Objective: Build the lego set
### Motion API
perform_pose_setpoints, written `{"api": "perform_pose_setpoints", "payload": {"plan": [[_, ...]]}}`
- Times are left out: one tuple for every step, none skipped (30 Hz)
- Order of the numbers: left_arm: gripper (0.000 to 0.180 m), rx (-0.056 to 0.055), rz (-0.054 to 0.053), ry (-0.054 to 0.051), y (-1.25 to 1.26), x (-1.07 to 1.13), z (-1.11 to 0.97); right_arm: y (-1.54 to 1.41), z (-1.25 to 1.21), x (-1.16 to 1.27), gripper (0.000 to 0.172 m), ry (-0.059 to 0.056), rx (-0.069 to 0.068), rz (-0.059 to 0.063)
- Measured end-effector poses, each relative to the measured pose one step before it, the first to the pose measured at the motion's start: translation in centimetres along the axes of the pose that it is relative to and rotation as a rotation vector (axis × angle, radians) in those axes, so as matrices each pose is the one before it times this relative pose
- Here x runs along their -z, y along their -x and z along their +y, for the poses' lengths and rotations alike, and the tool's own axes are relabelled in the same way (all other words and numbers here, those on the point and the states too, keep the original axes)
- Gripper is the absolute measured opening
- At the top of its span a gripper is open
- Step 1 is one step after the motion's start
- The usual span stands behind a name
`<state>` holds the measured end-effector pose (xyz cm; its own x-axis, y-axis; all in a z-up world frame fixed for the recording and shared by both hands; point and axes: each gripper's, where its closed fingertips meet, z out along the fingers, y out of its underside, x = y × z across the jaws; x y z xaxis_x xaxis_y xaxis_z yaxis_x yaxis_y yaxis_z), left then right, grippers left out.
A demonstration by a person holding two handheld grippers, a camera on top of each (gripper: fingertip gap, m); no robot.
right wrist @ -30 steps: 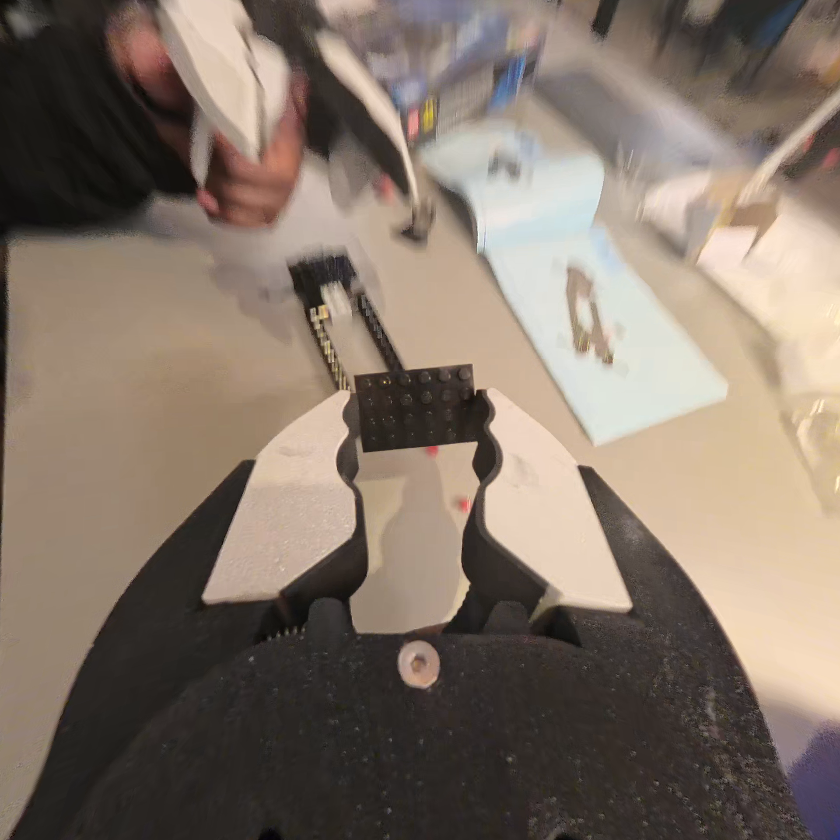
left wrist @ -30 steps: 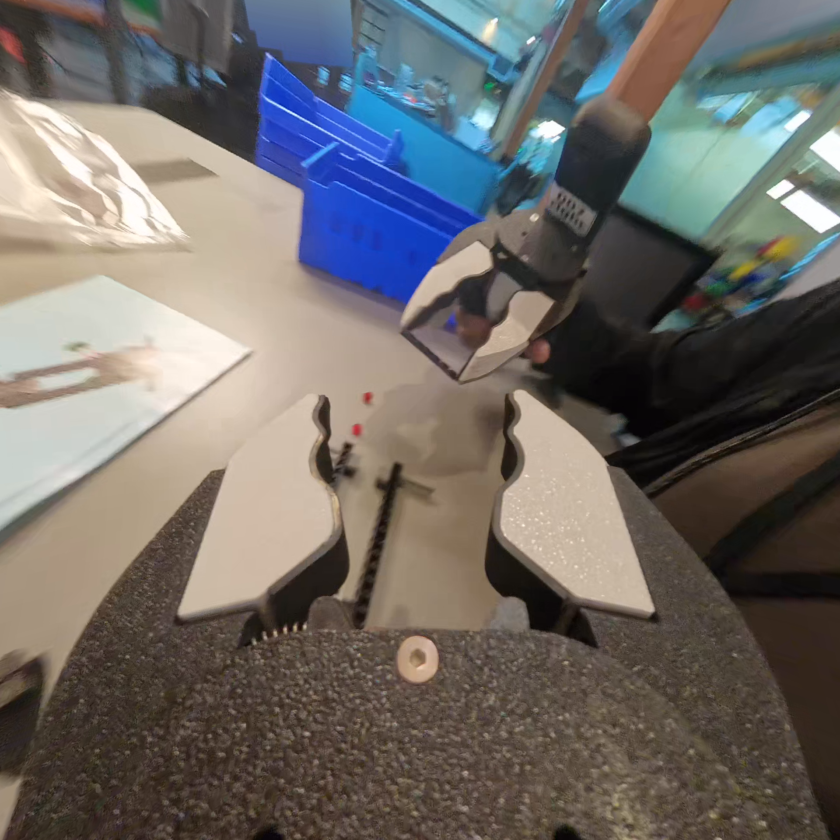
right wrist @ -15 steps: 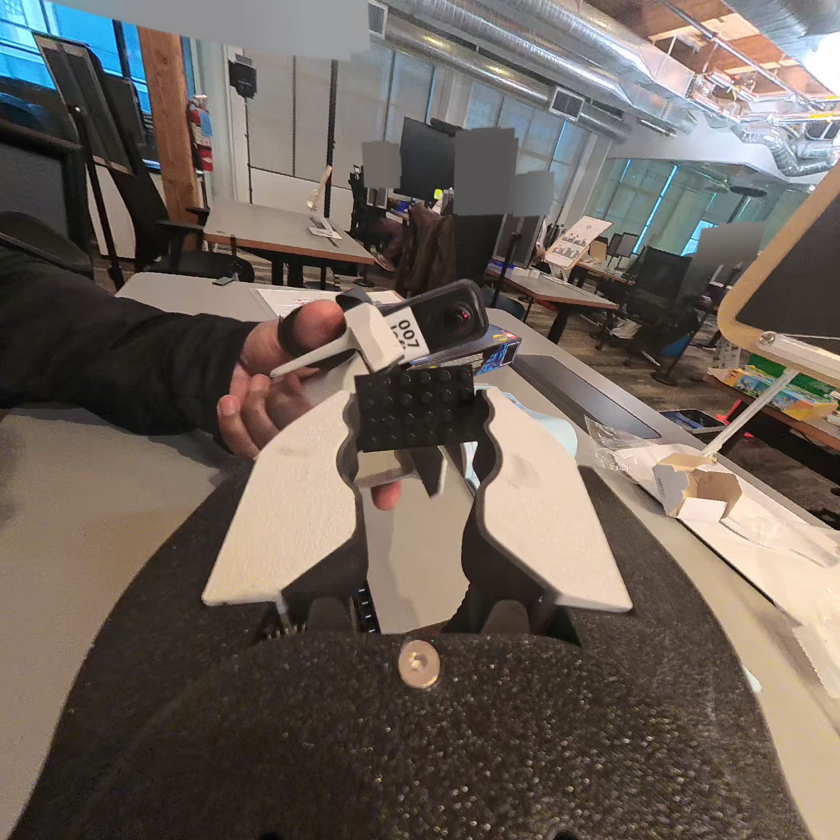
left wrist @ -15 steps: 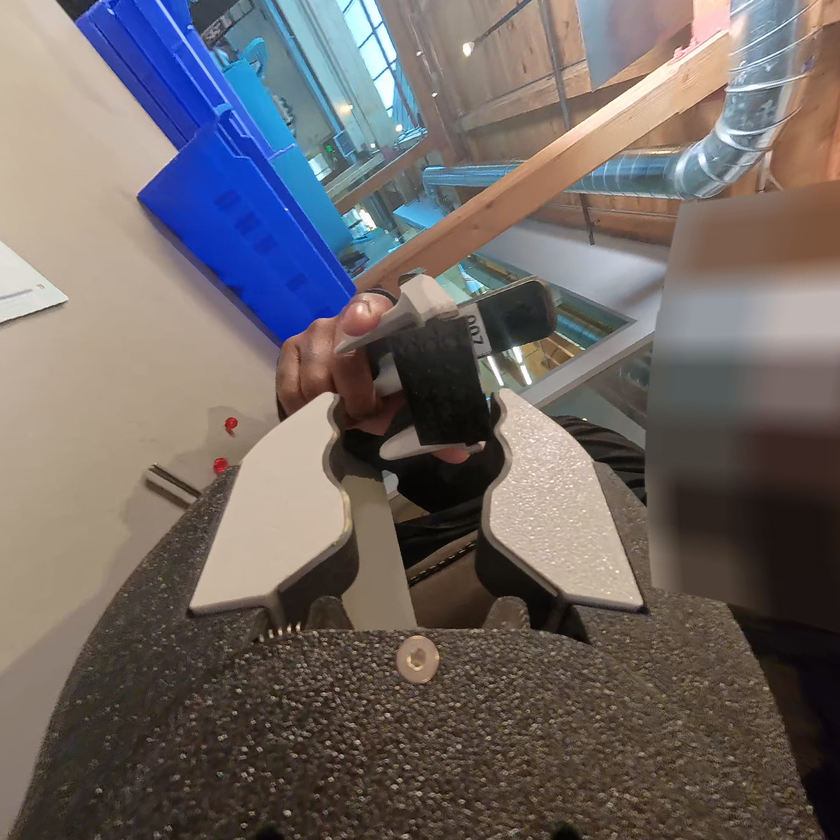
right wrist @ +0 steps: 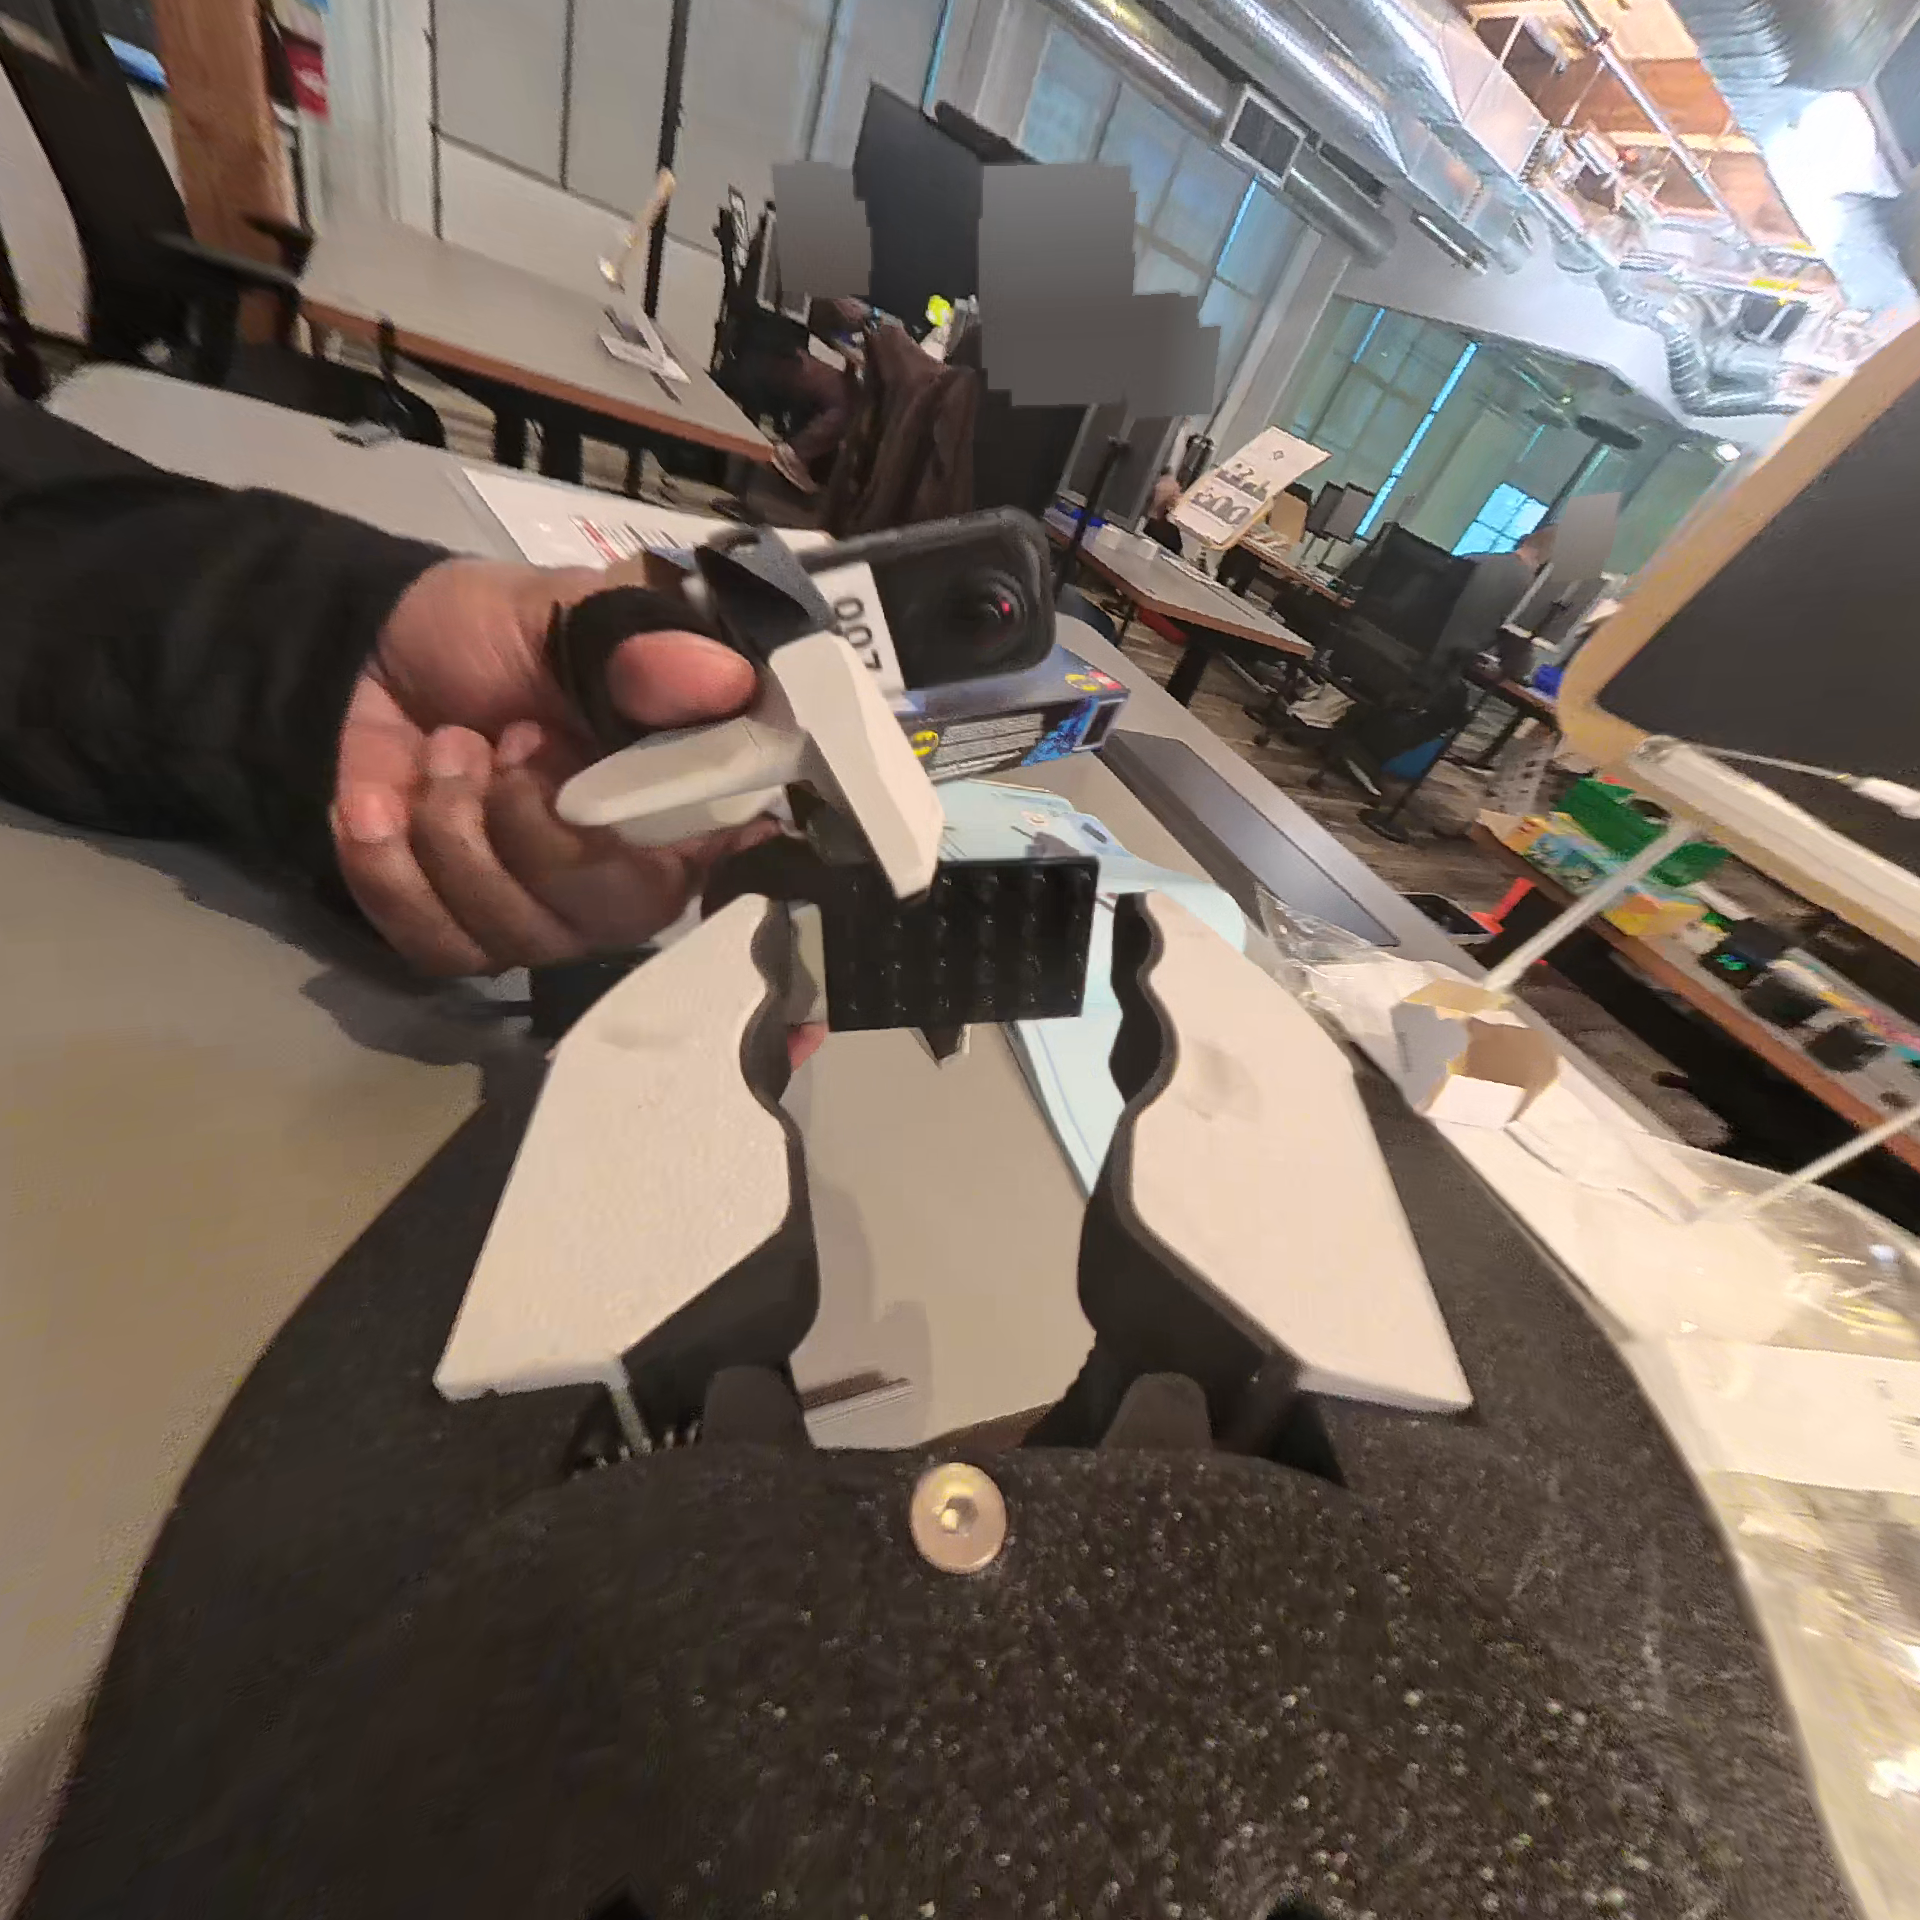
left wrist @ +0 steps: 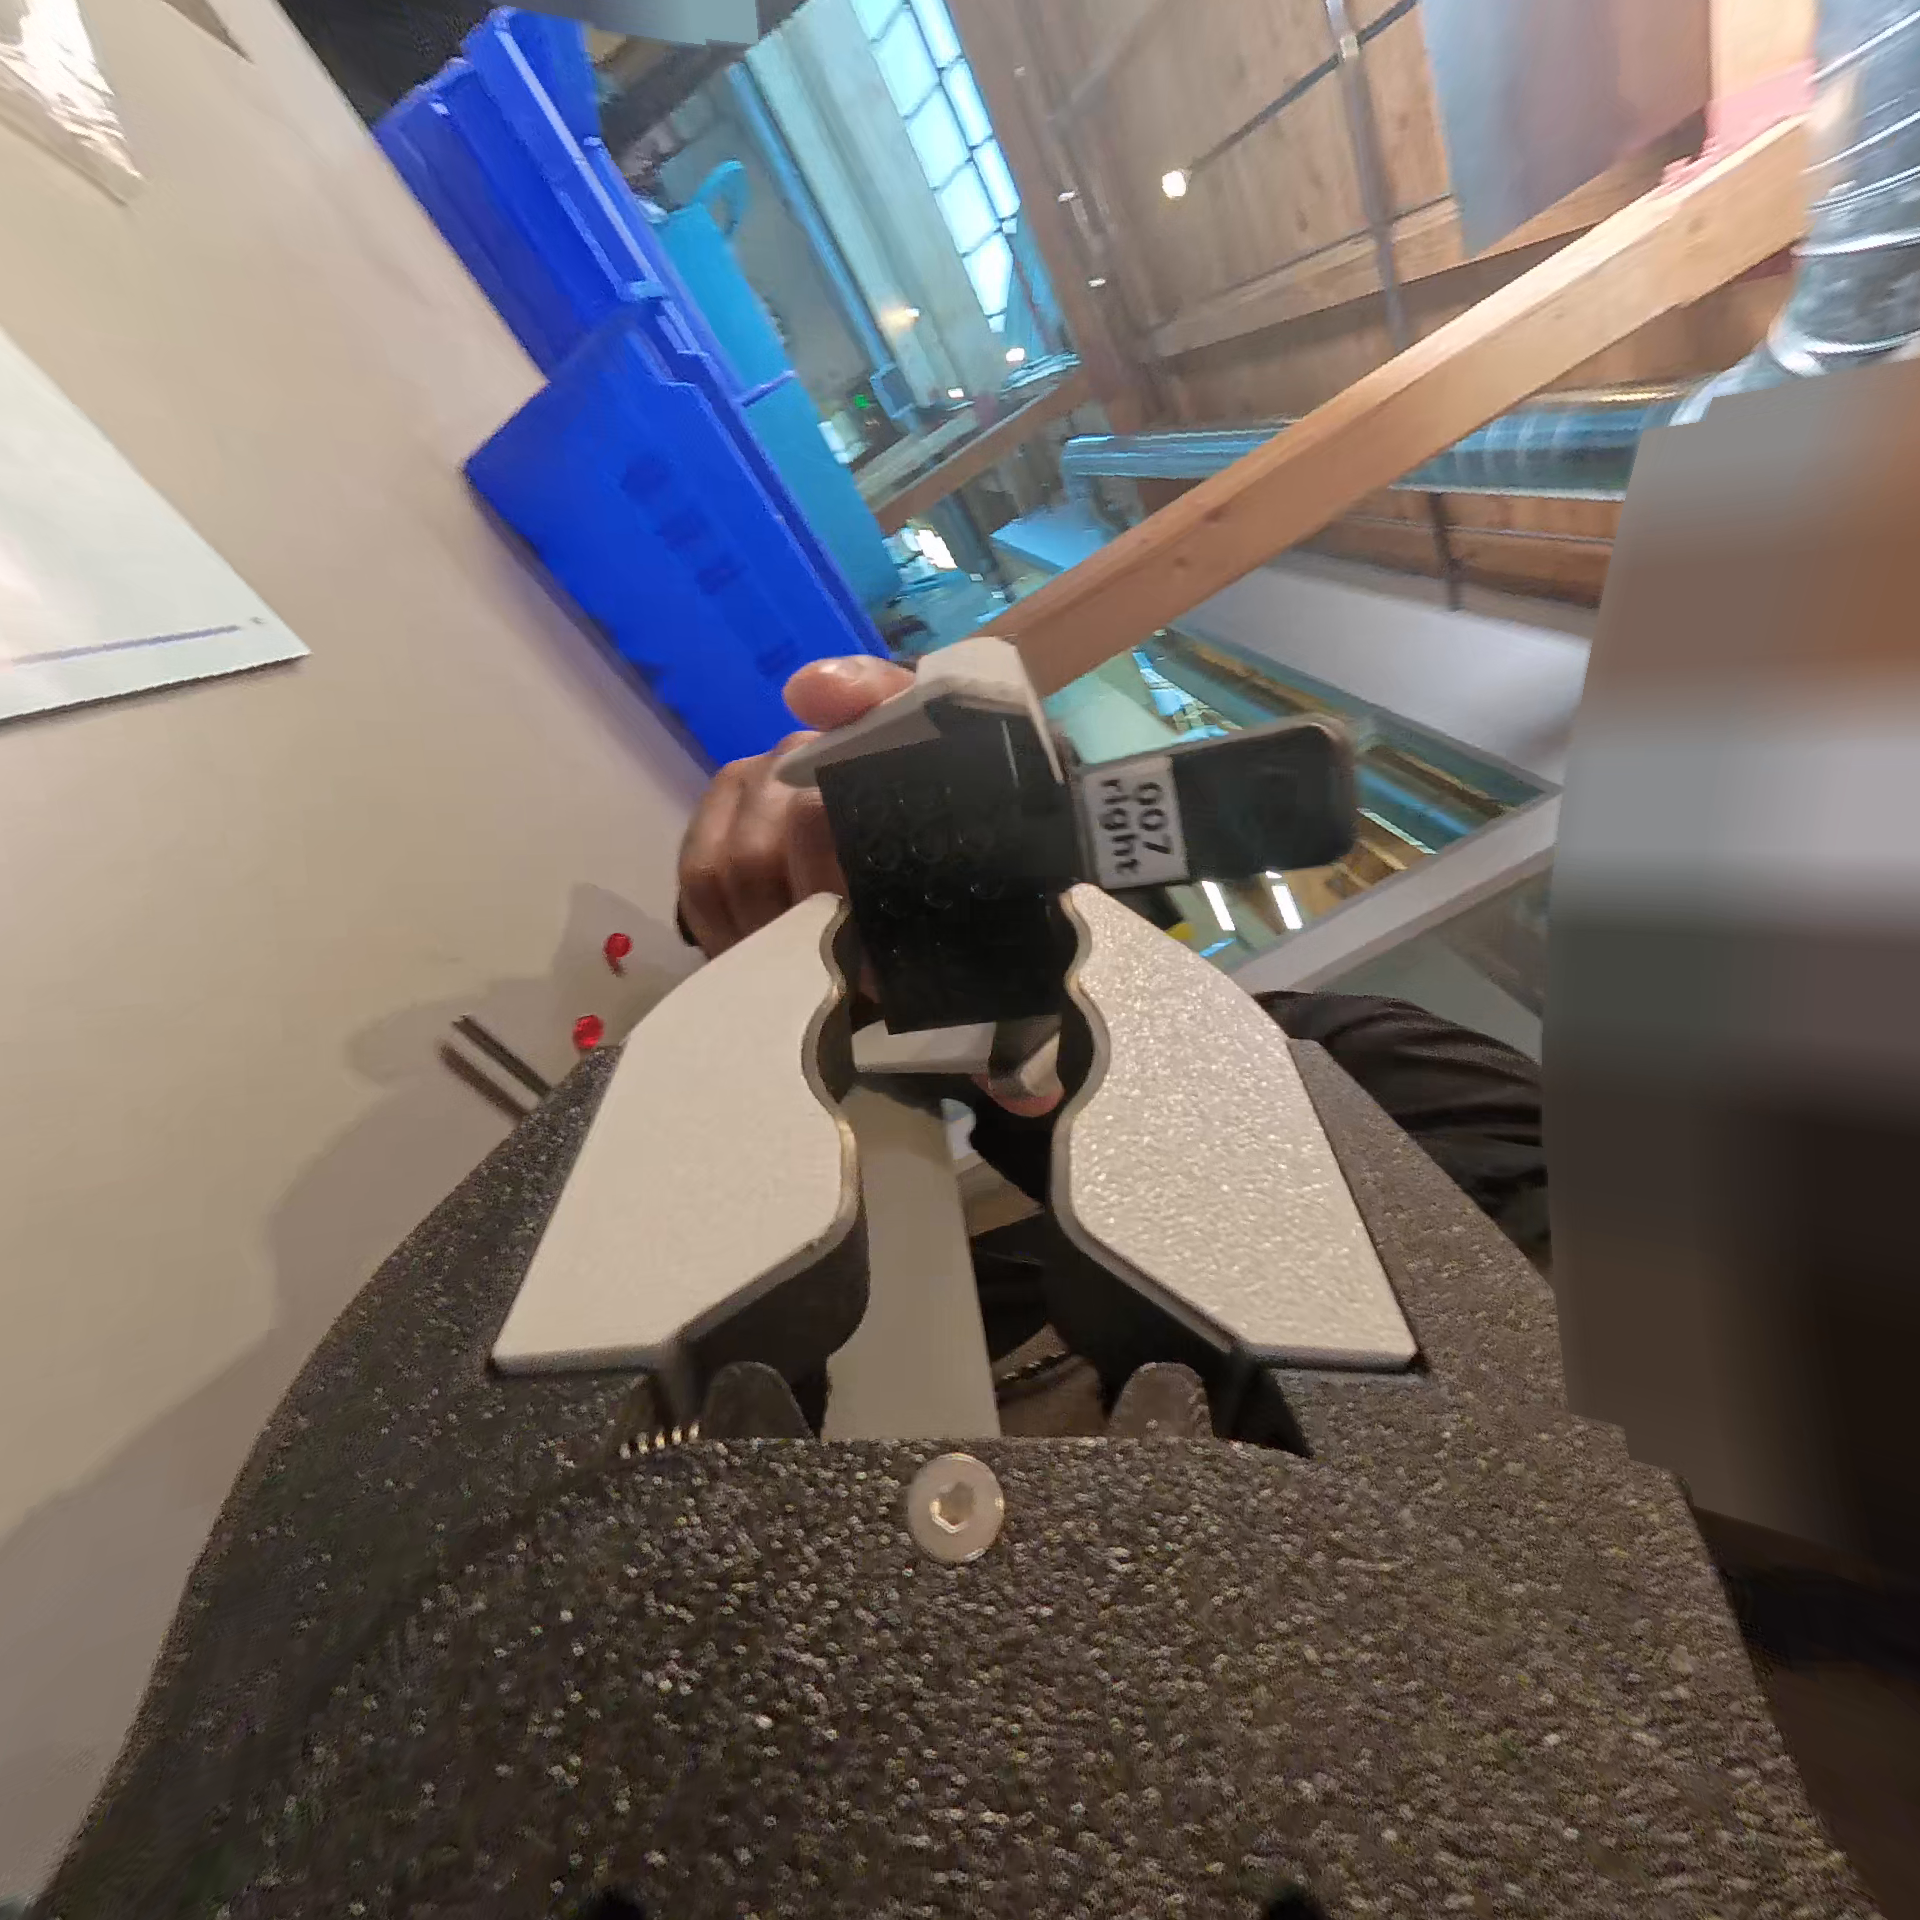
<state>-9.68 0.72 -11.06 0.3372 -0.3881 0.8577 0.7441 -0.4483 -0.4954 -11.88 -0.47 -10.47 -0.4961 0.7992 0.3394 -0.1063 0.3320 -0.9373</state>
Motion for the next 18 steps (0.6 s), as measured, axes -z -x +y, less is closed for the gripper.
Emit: {"api": "perform_pose_setpoints", "payload": {"plan": [[0.036, -0.0186, -0.0425, -0.0006, 0.194, -0.02, -0.004, -0.059, -0.013, -0.036, 0.063, 0.0142, 0.0297, 0.0213], [0.036, -0.0216, -0.0399, 0.0028, 0.106, -0.034, 0.029, -0.039, -0.083, -0.028, 0.065, 0.0131, 0.0318, 0.022], [0.036, -0.0197, -0.0286, 0.0059, -0.065, -0.063, 0.044, 0.094, -0.092, -0.025, 0.065, 0.0151, 0.0316, 0.0126], [0.036, -0.0203, -0.0386, 0.0115, 0.074, -0.063, 0.115, 0.15, 0.002, -0.049, 0.066, 0.0229, 0.0308, 0.0085], [0.036, -0.0286, -0.0526, 0.018, 0.251, -0.042, 0.21, 0.021, 0.174, -0.101, 0.066, 0.0335, 0.0283, 0.0147], [0.036, -0.0421, -0.0505, 0.0183, 0.223, -0.04, 0.221, -0.021, 0.345, -0.128, 0.066, 0.0409, 0.0219, 0.0154], [0.036, -0.0478, -0.0442, 0.0147, 0.12, -0.021, 0.176, 0.043, 0.383, -0.116, 0.066, 0.0379, 0.0123, 0.0069], [0.036, -0.0395, -0.0478, 0.0178, 0.233, -0.02, 0.203, 0.128, 0.256, -0.054, 0.062, 0.0224, 0.0044, -0.0025], [0.036, -0.0322, -0.0397, 0.0193, 0.165, -0.045, 0.228, 0.165, 0.036, 0.028, 0.056, 0.001, 0.0021, -0.0057], [0.036, -0.0264, -0.0254, 0.014, 0.024, -0.05, 0.187, 0.177, -0.023, 0.041, 0.055, -0.0072, 0.003, -0.0061], [0.036, -0.0156, -0.0294, 0.0127, 0.156, -0.039, 0.181, 0.152, 0.129, -0.017, 0.055, 0.0034, 0.0035, -0.0061], [0.036, -0.0162, -0.0279, 0.0088, 0.199, -0.049, 0.127, 0.068, 0.183, -0.042, 0.055, 0.0062, 0.0017, -0.0023], [0.037, -0.0239, -0.006, 0.0002, -0.069, -0.068, 0.031, -0.009, -0.012, 0.046, 0.055, -0.0084, -0.0037, 0.0018], [0.04, -0.0271, 0.0172, -0.0016, -0.347, -0.024, 0.011, -0.033, -0.185, 0.132, 0.055, -0.0194, -0.0106, -0.0019], [0.044, -0.0112, 0.0269, -0.0056, -0.37, 0.059, -0.049, -0.033, -0.258, 0.195, 0.055, -0.024, -0.0163, -0.009], [0.049, 0.0078, 0.0443, -0.0168, -0.452, 0.195, -0.22, -0.057, -0.389, 0.284, 0.055, -0.0345, -0.0209, -0.0137], [0.05, 0.0267, 0.0559, -0.0296, -0.436, 0.351, -0.421, -0.046, -0.61, 0.393, 0.055, -0.0513, -0.0251, -0.017], [0.05, 0.0424, 0.0532, -0.0314, -0.295, 0.414, -0.515, -0.045, -0.808, 0.486, 0.055, -0.0659, -0.0321, -0.0196]]}}
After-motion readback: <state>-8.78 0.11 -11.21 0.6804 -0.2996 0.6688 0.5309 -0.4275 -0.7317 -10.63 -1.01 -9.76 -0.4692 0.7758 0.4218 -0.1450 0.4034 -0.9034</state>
